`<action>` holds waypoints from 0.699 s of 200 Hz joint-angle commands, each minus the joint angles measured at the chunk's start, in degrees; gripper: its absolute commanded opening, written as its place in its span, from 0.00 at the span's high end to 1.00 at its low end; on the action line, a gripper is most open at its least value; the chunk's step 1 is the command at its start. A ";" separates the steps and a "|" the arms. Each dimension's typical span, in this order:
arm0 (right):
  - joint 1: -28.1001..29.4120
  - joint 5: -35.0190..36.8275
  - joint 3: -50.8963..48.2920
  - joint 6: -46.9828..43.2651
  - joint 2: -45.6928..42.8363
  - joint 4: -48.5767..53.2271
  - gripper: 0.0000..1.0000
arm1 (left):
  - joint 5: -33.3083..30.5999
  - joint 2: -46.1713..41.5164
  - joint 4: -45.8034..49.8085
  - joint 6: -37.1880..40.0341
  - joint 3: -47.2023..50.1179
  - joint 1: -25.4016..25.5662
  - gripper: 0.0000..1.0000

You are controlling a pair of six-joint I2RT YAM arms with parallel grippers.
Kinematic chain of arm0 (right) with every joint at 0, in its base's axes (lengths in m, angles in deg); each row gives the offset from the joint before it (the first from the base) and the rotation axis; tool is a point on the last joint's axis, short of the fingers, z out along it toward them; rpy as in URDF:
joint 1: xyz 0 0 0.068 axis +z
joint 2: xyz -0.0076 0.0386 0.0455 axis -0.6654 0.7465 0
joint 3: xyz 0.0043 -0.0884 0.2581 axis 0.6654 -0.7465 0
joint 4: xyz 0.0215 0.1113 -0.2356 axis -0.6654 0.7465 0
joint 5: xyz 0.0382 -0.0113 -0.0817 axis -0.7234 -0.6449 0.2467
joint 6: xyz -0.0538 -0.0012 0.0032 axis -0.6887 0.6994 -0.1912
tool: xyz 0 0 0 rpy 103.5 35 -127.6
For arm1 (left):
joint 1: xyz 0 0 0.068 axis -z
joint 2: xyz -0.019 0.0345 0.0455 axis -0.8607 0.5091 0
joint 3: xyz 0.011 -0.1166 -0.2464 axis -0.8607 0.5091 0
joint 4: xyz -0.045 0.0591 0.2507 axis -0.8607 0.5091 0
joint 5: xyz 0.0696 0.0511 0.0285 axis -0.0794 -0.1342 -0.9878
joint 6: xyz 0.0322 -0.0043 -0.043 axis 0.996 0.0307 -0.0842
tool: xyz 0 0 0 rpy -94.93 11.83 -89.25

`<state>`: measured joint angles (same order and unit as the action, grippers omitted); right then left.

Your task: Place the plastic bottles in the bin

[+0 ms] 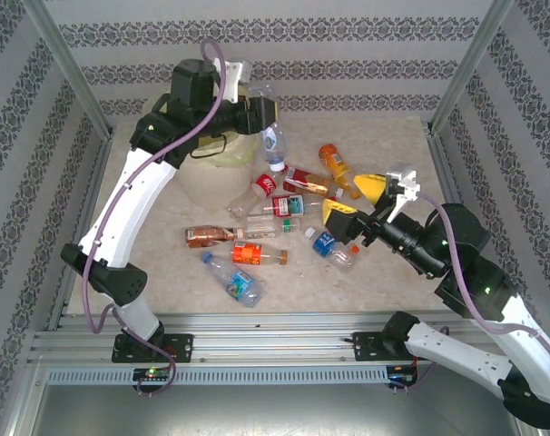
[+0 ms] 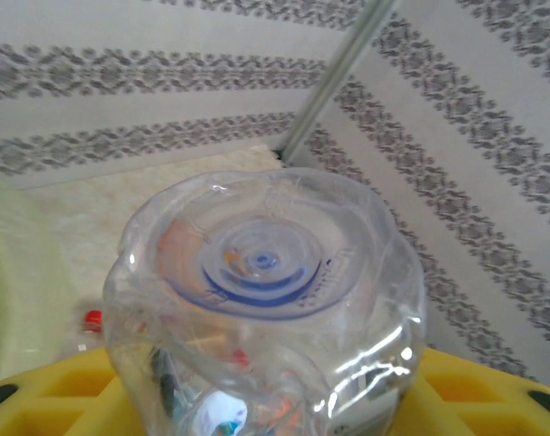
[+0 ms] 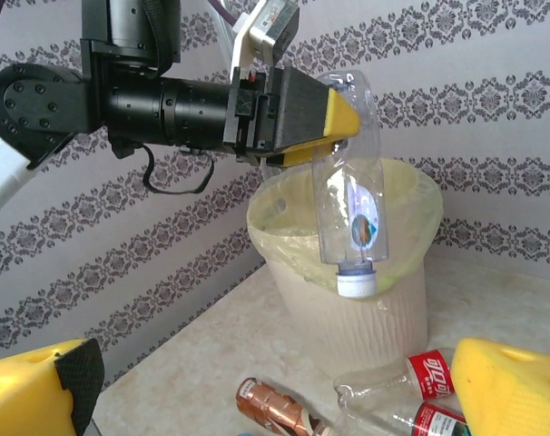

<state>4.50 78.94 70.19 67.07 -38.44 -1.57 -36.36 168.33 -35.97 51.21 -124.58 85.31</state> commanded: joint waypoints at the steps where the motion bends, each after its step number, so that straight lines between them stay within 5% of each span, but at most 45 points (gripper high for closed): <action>1: -0.48 -1.78 2.12 -1.86 0.59 -2.80 0.02 | -4.59 2.09 6.67 4.62 -6.62 -2.37 0.45; 48: -0.48 -1.90 2.27 -2.07 1.38 -2.48 0.02 | -6.78 5.60 9.60 5.53 -15.80 -8.38 0.44; 140: -0.48 -2.38 1.64 -1.56 1.39 -0.48 0.02 | -20.18 11.12 12.22 12.57 -17.16 -13.65 0.44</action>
<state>4.50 77.69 70.89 66.15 -36.91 -2.08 -51.55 177.27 -26.24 60.39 -140.36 72.78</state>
